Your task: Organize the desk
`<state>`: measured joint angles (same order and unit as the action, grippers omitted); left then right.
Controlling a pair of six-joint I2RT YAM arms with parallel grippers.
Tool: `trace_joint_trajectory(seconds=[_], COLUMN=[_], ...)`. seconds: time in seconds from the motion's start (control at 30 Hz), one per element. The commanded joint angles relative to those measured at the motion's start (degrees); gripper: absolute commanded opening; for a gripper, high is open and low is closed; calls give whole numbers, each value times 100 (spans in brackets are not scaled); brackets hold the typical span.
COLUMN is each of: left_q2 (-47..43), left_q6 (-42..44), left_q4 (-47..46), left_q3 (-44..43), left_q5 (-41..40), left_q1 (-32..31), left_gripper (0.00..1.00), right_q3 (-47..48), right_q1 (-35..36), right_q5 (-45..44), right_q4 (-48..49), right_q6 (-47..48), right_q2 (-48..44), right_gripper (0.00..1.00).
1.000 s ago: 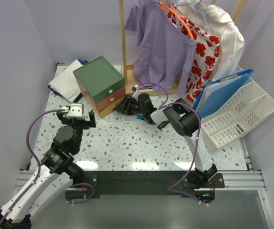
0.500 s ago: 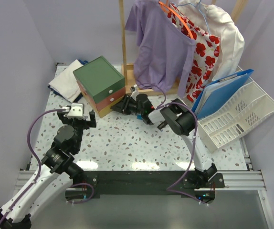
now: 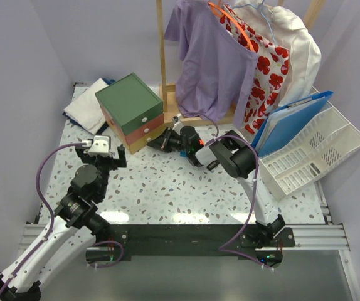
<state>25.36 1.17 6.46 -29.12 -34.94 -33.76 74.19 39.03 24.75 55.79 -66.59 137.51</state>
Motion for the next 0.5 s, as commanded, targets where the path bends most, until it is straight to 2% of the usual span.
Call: trace_joint_trajectory(seconds=[0.0, 0.07, 0.2, 0.27, 0.3, 0.47], left_q2=[-58, -67, -102, -119, -128, -111], left_q6=[-29, -29, -20, -29, -29, -29], left_q4=[-277, -277, -268, -268, -268, -259], left_q3=[-67, -67, -67, -58, -67, -67], left_q5=[5, 22, 31, 22, 13, -4], left_q1=[36, 45, 45, 36, 45, 36], left_gripper=[100, 100, 100, 100, 100, 100], right_q3=[-326, -362, -195, -64, -19, 139], right_q1=[-26, -27, -18, -27, -27, -18], right_q5=[-137, -120, -94, -93, -93, -120], right_q4=[354, 371, 336, 318, 284, 231], right_q6=[146, 155, 32, -47, -65, -144], right_q2=[-321, -365, -304, -234, -225, -120], right_gripper=[0, 0, 25, 32, 40, 43])
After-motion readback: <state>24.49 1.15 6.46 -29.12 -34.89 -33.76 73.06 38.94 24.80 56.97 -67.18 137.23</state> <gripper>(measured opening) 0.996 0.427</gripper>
